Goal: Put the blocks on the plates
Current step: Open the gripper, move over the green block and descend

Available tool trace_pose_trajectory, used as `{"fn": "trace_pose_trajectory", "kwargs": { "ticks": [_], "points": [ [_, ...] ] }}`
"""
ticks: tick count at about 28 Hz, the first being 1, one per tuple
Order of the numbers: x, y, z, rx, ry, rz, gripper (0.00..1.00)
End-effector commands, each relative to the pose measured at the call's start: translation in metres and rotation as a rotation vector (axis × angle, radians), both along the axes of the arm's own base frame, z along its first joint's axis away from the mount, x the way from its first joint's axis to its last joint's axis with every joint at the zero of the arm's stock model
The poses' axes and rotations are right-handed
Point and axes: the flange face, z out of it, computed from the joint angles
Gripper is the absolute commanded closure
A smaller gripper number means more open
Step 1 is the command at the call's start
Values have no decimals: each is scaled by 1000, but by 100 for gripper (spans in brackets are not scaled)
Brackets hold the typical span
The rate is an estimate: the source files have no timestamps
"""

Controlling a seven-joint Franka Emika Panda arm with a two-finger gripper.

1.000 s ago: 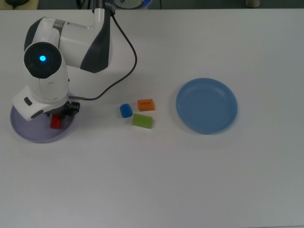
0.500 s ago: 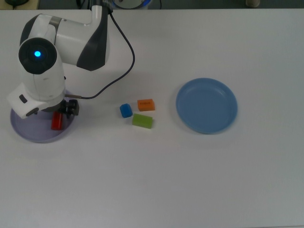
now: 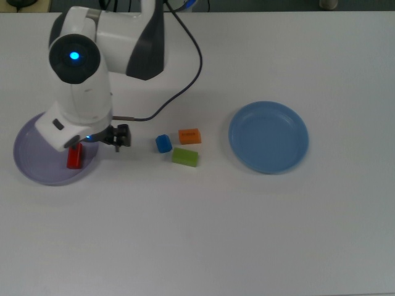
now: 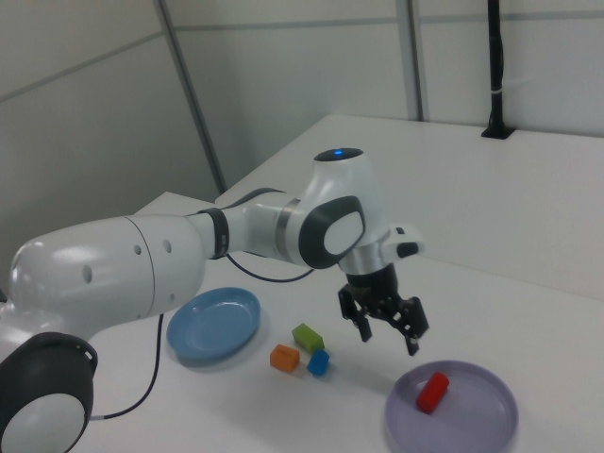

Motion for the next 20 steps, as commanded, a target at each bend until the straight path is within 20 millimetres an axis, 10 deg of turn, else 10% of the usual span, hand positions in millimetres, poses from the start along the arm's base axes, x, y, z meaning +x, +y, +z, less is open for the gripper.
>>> {"fn": "trace_pose_trajectory", "kwargs": {
  "ticks": [1, 20],
  "points": [
    [-4, 34, 8, 35, 14, 38, 0],
    [-23, 119, -7, 15, 190, 123, 0]
  ]
}}
